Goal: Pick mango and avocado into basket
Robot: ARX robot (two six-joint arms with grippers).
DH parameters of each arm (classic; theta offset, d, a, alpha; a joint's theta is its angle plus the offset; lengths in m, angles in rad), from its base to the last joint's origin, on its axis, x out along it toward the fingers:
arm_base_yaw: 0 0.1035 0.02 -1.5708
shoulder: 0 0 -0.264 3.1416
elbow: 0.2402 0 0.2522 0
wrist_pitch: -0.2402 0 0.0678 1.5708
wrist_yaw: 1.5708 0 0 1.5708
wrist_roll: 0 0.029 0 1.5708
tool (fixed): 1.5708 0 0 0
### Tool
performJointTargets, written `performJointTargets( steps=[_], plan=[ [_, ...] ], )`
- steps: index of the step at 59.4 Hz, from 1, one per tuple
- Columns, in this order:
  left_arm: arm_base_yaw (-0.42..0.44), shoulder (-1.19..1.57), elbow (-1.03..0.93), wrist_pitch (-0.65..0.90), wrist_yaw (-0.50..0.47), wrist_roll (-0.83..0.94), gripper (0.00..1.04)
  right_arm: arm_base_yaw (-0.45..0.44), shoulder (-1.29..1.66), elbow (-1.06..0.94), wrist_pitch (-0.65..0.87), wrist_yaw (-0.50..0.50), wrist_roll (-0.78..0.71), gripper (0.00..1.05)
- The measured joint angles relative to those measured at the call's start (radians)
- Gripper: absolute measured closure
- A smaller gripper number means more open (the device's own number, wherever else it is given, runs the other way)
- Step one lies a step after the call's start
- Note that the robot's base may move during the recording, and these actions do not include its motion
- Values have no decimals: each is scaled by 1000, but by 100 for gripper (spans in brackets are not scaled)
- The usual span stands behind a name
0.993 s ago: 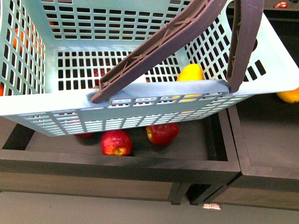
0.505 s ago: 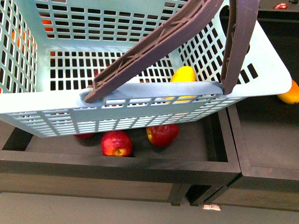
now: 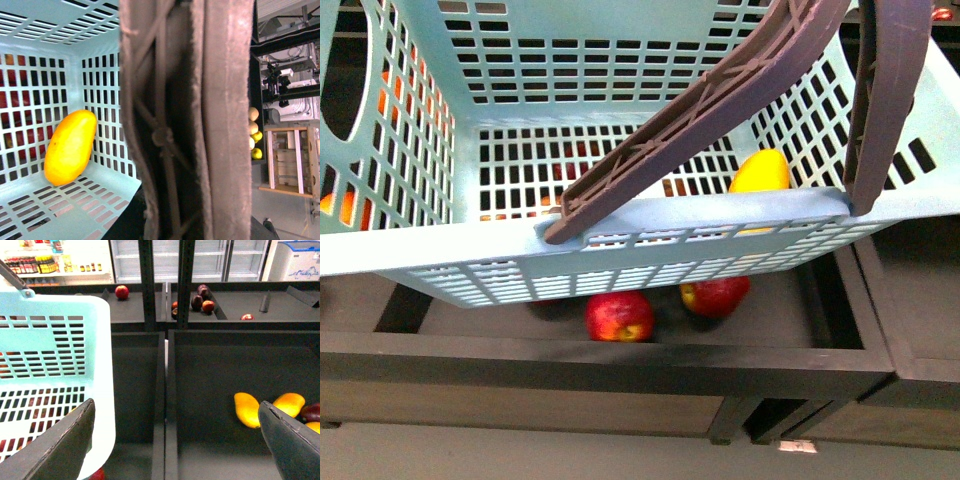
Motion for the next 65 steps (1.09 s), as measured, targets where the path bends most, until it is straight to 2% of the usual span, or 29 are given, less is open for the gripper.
performJointTargets(
  steps=[18, 65],
  plan=[
    [11, 0, 0, -1, -27, 10, 91, 0, 0, -3, -3, -3, 0, 9],
    [11, 2, 0, 0, -17, 10, 91, 0, -1, -4, -4, -4, -1, 9]
  ],
)
